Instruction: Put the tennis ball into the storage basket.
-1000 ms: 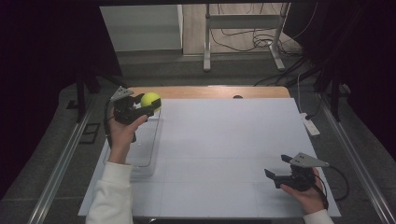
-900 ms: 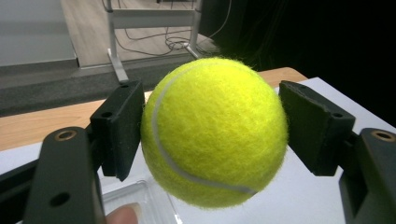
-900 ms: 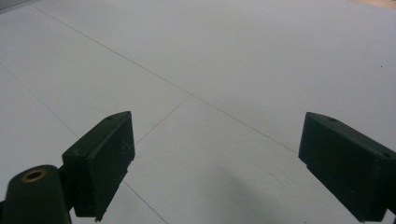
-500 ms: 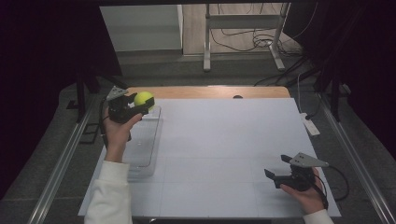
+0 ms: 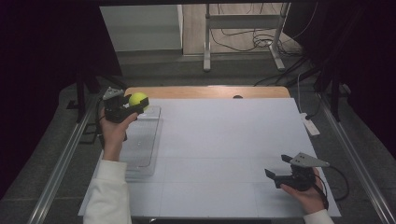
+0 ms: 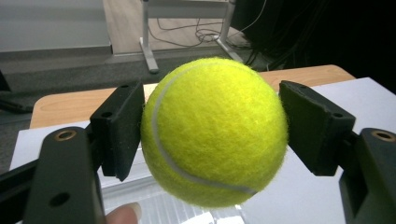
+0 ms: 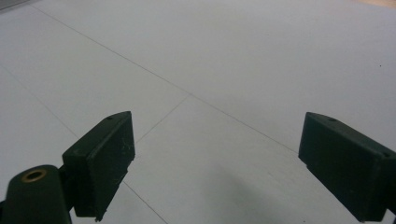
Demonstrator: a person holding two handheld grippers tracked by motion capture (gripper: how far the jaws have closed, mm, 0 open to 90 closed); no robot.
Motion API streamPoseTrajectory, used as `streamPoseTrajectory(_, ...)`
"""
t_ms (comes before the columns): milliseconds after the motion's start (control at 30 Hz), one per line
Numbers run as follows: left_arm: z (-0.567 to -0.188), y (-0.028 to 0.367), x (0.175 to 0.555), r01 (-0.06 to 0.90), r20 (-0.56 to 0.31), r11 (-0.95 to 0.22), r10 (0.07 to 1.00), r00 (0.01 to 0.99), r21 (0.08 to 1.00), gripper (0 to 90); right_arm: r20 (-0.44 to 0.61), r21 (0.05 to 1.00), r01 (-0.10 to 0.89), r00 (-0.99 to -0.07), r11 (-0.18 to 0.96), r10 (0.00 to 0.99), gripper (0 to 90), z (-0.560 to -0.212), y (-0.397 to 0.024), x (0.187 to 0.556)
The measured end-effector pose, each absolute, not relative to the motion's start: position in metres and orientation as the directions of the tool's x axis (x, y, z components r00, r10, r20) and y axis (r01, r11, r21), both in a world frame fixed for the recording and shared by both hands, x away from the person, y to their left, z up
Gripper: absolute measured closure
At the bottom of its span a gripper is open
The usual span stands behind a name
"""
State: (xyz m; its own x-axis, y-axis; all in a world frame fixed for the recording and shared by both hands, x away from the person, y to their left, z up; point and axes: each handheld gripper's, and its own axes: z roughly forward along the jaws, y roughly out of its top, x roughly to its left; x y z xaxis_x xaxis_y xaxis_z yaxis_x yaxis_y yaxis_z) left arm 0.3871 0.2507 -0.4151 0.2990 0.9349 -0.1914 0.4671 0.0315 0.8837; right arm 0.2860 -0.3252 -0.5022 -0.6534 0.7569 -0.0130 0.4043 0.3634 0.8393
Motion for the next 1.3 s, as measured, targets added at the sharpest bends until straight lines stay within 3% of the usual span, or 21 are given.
streamPoseTrajectory(633, -0.435, 0.271, 0.397, 0.540, -0.230, 0.069, 0.944, 0.237, 0.839, 27.4, -0.014, 0.836, 0.406, -0.655, 0.368, 0.756, 11.3, -0.503, -0.324, 0.286)
streamPoseTrajectory(1300, -0.447, 0.272, 0.417, 0.619, -0.183, 0.027, 0.965, 0.189, 0.785, 27.4, -0.004, 0.840, 0.405, -0.660, 0.360, 0.751, 11.3, -0.504, -0.325, 0.287)
